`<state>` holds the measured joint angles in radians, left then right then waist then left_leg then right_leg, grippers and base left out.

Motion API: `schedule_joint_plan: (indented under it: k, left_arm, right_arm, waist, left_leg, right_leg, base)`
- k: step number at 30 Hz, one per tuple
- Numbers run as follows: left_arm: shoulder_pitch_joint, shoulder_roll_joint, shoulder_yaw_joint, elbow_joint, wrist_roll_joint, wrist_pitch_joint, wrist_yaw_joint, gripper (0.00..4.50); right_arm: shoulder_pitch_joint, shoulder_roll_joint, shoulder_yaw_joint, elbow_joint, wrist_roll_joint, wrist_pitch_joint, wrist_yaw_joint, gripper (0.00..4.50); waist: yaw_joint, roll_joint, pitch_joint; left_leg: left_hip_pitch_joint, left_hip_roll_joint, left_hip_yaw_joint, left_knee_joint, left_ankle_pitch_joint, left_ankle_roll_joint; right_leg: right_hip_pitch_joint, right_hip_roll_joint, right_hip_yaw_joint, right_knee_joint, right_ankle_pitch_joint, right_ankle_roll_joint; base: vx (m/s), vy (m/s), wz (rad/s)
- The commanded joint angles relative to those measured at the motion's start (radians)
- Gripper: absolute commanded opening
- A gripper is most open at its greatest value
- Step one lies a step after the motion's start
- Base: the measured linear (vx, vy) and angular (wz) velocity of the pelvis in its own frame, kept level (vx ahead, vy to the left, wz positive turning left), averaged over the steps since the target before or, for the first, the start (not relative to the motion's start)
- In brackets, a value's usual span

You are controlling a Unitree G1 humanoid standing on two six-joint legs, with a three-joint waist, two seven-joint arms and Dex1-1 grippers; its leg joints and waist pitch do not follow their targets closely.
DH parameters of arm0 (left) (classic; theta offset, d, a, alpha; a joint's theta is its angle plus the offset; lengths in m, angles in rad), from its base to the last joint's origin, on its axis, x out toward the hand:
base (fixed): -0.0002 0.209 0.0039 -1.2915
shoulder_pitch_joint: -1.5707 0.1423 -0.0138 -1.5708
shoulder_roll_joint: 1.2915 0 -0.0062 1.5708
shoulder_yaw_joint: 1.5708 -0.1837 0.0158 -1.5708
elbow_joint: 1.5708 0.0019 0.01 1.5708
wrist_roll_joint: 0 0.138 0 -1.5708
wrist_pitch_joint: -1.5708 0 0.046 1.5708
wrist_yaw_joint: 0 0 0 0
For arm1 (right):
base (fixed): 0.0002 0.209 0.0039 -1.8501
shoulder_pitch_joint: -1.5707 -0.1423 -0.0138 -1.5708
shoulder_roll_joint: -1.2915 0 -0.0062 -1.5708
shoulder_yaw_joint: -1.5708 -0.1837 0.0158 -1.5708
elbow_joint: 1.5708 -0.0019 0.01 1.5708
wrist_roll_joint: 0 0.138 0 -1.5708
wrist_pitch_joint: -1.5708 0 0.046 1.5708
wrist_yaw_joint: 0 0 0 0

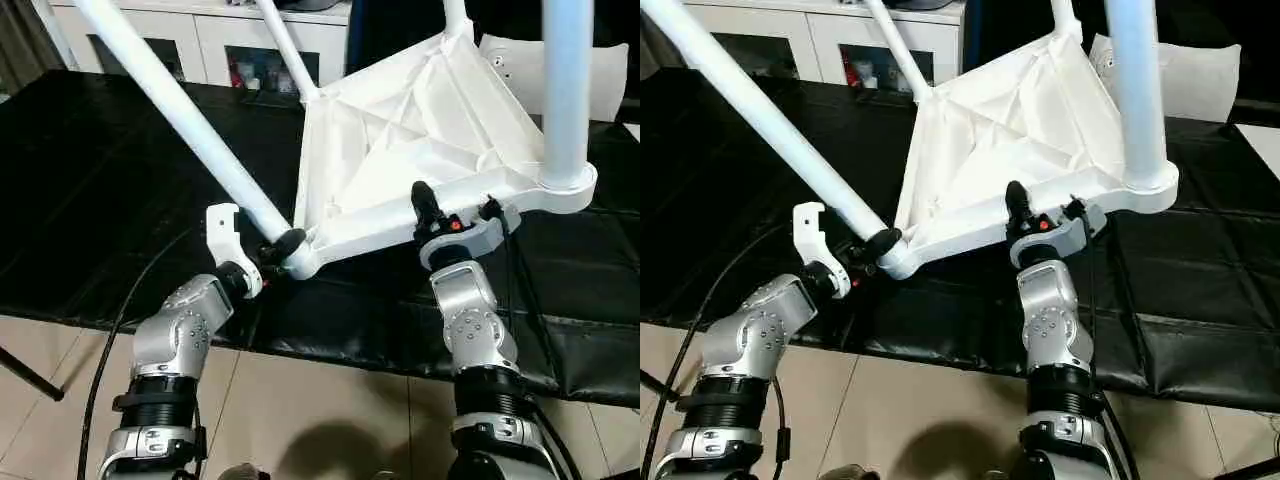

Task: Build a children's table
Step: Flip table

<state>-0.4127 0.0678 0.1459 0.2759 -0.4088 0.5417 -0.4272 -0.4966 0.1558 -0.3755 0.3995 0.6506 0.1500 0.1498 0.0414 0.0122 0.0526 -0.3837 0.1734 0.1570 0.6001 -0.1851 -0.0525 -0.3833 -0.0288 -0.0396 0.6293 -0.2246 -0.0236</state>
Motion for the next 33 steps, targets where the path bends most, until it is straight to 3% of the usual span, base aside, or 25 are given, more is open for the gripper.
schedule_joint_plan:
  k: [1, 9, 10, 11, 19, 20, 21, 23, 24, 29, 32, 33]
  left_arm:
    - [0.012, -0.009, -0.025, 0.046, -0.005, 0.032, -0.038, 2.09]
    - [0.009, -0.004, -0.029, 0.053, -0.003, 0.02, -0.036, 2.09]
    - [0.01, -0.002, -0.029, 0.05, -0.004, 0.019, -0.038, 2.65]
    - [0.012, 0.001, -0.031, 0.045, -0.006, 0.019, -0.044, 2.79]
    - [0.041, 0.032, -0.038, -0.004, -0.008, -0.005, -0.097, 2.79]
    - [0.088, 0.064, -0.04, -0.063, -0.027, 0.008, -0.143, 2.79]
    - [0.105, 0.075, -0.041, -0.083, -0.033, 0.013, -0.155, 2.79]
    - [0.13, 0.089, -0.044, -0.109, -0.036, 0.015, -0.168, 2.79]
    - [0.154, 0.103, -0.045, -0.135, -0.038, 0.016, -0.179, 2.79]
    - [0.273, 0.176, -0.059, -0.267, -0.034, -0.002, -0.224, 2.79]
    - [0.327, 0.208, -0.067, -0.346, -0.02, -0.03, -0.242, 2.79]
    - [0.343, 0.216, -0.07, -0.373, -0.014, -0.035, -0.241, 2.79]
  right_arm:
    - [-0.047, 0.012, 0.008, -0.013, -0.006, -0.014, 0.01, 2.13]
    - [-0.058, 0.008, 0.009, -0.004, -0.002, -0.024, 0.01, 2.09]
    - [-0.059, 0.008, 0.01, -0.004, -0.002, -0.025, 0.009, 2.09]
    - [-0.061, 0.007, 0.01, -0.003, -0.003, -0.028, 0.009, 2.09]
    - [-0.069, 0.001, 0.002, -0.007, 0.0, -0.044, -0.005, 2.09]
    - [-0.078, -0.006, -0.011, -0.011, 0.001, -0.059, -0.019, 2.09]
    - [-0.08, -0.009, -0.015, -0.014, 0.001, -0.063, -0.024, 2.09]
    - [-0.082, -0.013, -0.02, -0.018, 0.001, -0.069, -0.03, 2.09]
    - [-0.083, -0.018, -0.024, -0.022, -0.002, -0.074, -0.035, 2.09]
    - [-0.082, -0.05, -0.027, -0.054, -0.036, -0.104, -0.064, 2.06]
    - [-0.071, -0.073, -0.025, -0.083, -0.077, -0.128, -0.099, 2.06]
    - [-0.067, -0.082, -0.027, -0.096, -0.086, -0.132, -0.109, 2.06]
  waist:
    - [0.001, -0.004, -0.057]
    - [-0.001, -0.004, -0.057]
    - [-0.001, -0.004, -0.057]
    - [-0.001, -0.004, -0.056]
    - [-0.004, -0.006, -0.06]
    - [-0.003, -0.002, -0.061]
    - [-0.009, -0.007, -0.063]
    - [-0.011, -0.003, -0.065]
    - [-0.012, -0.005, -0.066]
    - [-0.021, -0.002, -0.064]
    - [-0.029, -0.01, -0.062]
    - [-0.028, -0.004, -0.061]
  left_leg:
    - [0.013, 0.051, -0.01, -0.073, -0.125, 0.025]
    - [0.014, 0.052, -0.009, -0.074, -0.135, 0.02]
    - [0.013, 0.052, -0.009, -0.074, -0.135, 0.02]
    - [0.013, 0.052, -0.01, -0.075, -0.136, 0.02]
    - [0.01, 0.051, -0.008, -0.073, -0.107, 0.029]
    - [0.012, 0.051, -0.008, -0.072, -0.101, 0.03]
    - [0.003, 0.05, -0.01, -0.072, -0.075, 0.034]
    - [0.009, 0.048, -0.005, -0.066, -0.059, 0.05]
    - [0.005, 0.047, -0.006, -0.066, -0.052, 0.054]
    - [0.007, 0.052, -0.003, -0.066, -0.064, 0.061]
    - [0.004, 0.05, -0.001, -0.067, -0.076, 0.057]
    - [0.008, 0.051, -0.001, -0.067, -0.081, 0.054]
  right_leg:
    - [0.043, -0.104, 0.053, -0.085, -0.085, -0.162]
    - [0.041, -0.105, 0.053, -0.085, -0.103, -0.163]
    - [0.042, -0.106, 0.053, -0.086, -0.103, -0.163]
    - [0.041, -0.105, 0.053, -0.086, -0.107, -0.163]
    - [0.044, -0.105, 0.052, -0.08, -0.061, -0.166]
    - [0.043, -0.105, 0.052, -0.079, -0.052, -0.167]
    - [0.05, -0.104, 0.051, -0.072, -0.018, -0.168]
    - [0.045, -0.1, 0.052, -0.07, 0.038, -0.179]
    - [0.049, -0.101, 0.052, -0.068, 0.047, -0.181]
    - [0.045, -0.097, 0.052, -0.068, 0.041, -0.188]
    - [0.046, -0.094, 0.053, -0.07, 0.014, -0.184]
    - [0.042, -0.093, 0.054, -0.07, 0.004, -0.182]
  base:
    - [0.0, 0.0, 0.0]
    - [0.0, 0.0, 0.0]
    - [0.0, 0.0, 0.0]
    - [0.0, 0.0, 0.0]
    - [0.0, 0.0, 0.0]
    - [0.0, 0.0, 0.0]
    - [0.0, 0.0, 0.0]
    - [0.0, 0.0, 0.0]
    - [0.0, 0.0, 0.0]
    - [0.0, 0.0, 0.0]
    - [0.0, 0.0, 0.0]
    - [0.0, 0.0, 0.0]
